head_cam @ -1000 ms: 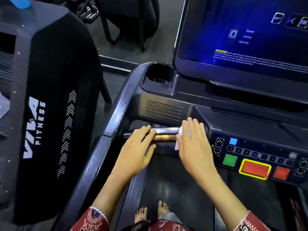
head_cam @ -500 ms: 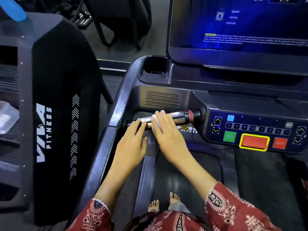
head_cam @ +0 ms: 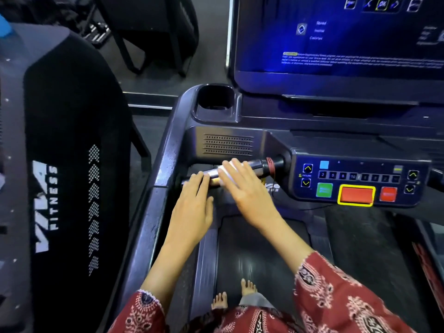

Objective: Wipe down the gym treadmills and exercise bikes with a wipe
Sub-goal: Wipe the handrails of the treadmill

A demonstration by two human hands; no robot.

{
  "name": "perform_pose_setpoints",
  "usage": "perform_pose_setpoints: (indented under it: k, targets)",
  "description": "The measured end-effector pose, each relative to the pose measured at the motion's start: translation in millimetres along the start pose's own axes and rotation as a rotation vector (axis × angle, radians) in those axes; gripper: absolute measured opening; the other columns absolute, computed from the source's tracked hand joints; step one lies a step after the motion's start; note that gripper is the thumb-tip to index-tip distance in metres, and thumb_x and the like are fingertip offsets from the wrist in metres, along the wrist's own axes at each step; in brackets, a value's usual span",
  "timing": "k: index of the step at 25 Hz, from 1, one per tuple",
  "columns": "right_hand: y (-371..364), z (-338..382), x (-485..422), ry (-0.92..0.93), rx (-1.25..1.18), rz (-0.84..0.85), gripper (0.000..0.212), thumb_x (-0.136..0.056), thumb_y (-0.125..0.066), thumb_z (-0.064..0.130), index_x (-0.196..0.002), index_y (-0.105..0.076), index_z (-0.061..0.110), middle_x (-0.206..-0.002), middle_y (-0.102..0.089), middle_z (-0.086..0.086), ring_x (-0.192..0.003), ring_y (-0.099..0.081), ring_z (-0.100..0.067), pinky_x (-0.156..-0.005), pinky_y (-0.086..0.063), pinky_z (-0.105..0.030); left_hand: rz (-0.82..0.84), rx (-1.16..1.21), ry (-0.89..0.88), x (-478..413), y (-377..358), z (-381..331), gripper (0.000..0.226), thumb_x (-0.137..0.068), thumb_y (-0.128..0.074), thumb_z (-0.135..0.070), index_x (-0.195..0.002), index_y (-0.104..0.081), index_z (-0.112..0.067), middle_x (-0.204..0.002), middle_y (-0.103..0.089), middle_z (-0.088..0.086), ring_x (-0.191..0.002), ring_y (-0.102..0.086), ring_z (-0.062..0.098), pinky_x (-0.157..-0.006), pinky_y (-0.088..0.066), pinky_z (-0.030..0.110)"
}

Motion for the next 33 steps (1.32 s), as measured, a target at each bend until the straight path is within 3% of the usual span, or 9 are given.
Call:
perform_pose_setpoints:
  k: [3, 5, 7, 11, 18, 22, 25, 30, 33]
  targets:
    - [22, -36, 27, -0.173, 0.016, -0.008, 0.038, -0.092, -0.056, -0.004, -0.13, -0.049, -0.005, -0.13, -0.055, -0.024, -0.124, -0.048, -0.043, -0.102, -0.041, -0.052, 0.046, 0.017, -0.059, -11, -8, -8, 0.052, -0.088, -0.038, -0.025, -0.129, -0.051, 0.005, -0.132, -0.052, 0.023, -0.119, -0.053, 0.04, -0.106, -0.034, 0.036]
    - [40, -44, 35, -0.277, 0.022, -0.045, 0.032, -0.103, -0.034, -0.001, -0.122, -0.058, -0.01, -0.126, -0.058, -0.025, -0.119, -0.053, -0.044, -0.097, -0.047, -0.051, 0.05, 0.046, -0.079, -20, -14, -19, 0.053, -0.091, -0.04, -0.03, -0.13, -0.052, 0.003, -0.134, -0.051, 0.023, -0.122, -0.051, 0.04, -0.102, -0.036, 0.044]
    - [56, -45, 37, -0.326, -0.005, -0.097, 0.045, -0.105, -0.021, 0.002, -0.117, -0.061, -0.012, -0.123, -0.06, -0.026, -0.117, -0.055, -0.044, -0.098, -0.046, -0.048, 0.073, 0.127, -0.082, -29, -19, -34, 0.055, -0.093, -0.042, -0.036, -0.135, -0.048, -0.001, -0.14, -0.046, 0.018, -0.131, -0.043, 0.035, -0.107, -0.03, 0.038]
    - [87, -58, 53, -0.539, -0.058, -0.231, 0.035, -0.089, -0.051, -0.011, -0.123, -0.058, -0.007, -0.128, -0.057, -0.024, -0.124, -0.049, -0.034, -0.108, -0.037, -0.037, 0.146, 0.255, -0.19, -50, -26, -73, 0.065, -0.093, -0.032, -0.047, -0.139, -0.043, -0.003, -0.145, -0.042, 0.014, -0.137, -0.036, 0.03, -0.114, -0.017, 0.033]
    - [147, -113, 107, -0.91, -0.081, -0.429, 0.032, -0.095, -0.054, 0.006, -0.124, -0.06, -0.004, -0.129, -0.059, -0.018, -0.124, -0.053, -0.025, -0.109, -0.035, -0.022, 0.114, 0.289, -0.456, -77, -35, -170, 0.057, -0.094, -0.036, -0.039, -0.133, -0.051, 0.0, -0.137, -0.05, 0.017, -0.128, -0.046, 0.031, -0.111, -0.021, 0.038]
    - [178, -140, 151, -0.989, -0.053, -0.46, 0.032, -0.094, -0.053, 0.003, -0.125, -0.06, -0.003, -0.129, -0.059, -0.017, -0.125, -0.052, -0.025, -0.108, -0.036, -0.023, 0.126, 0.272, -0.62, -79, -62, -231, 0.054, -0.094, -0.039, -0.036, -0.13, -0.053, 0.003, -0.133, -0.053, 0.021, -0.123, -0.051, 0.036, -0.108, -0.031, 0.051]
    - [199, -170, 189, -1.034, -0.055, -0.483, 0.033, -0.095, -0.052, 0.006, -0.125, -0.059, -0.002, -0.129, -0.06, -0.016, -0.126, -0.051, -0.026, -0.107, -0.039, -0.031, 0.14, 0.245, -0.701, -80, -87, -282, 0.055, -0.094, -0.038, -0.037, -0.128, -0.054, 0.004, -0.131, -0.054, 0.023, -0.121, -0.052, 0.039, -0.106, -0.029, 0.05]
    - [214, -224, 227, -1.028, -0.093, -0.453, 0.034, -0.095, -0.051, 0.01, -0.127, -0.058, -0.002, -0.13, -0.059, -0.014, -0.128, -0.048, -0.018, -0.105, -0.04, -0.034, 0.102, 0.162, -0.732, -90, -125, -343, 0.055, -0.091, -0.039, -0.035, -0.124, -0.057, 0.006, -0.127, -0.057, 0.023, -0.117, -0.055, 0.039, -0.104, -0.026, 0.051]
    - [213, -257, 231, -0.978, -0.122, -0.421, 0.034, -0.097, -0.05, 0.011, -0.128, -0.057, 0.0, -0.133, -0.057, -0.015, -0.13, -0.048, -0.025, -0.106, -0.038, -0.037, 0.062, 0.1, -0.727, -98, -137, -362, 0.053, -0.089, -0.04, -0.031, -0.122, -0.058, 0.006, -0.124, -0.058, 0.024, -0.116, -0.056, 0.04, -0.101, -0.033, 0.055]
Point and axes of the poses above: each hand's wrist, its own x-axis away from the middle knuckle, its own y-axis out of the back of the hand, z = x × y, the point moved 4 cm from there along -x, towards the middle knuckle
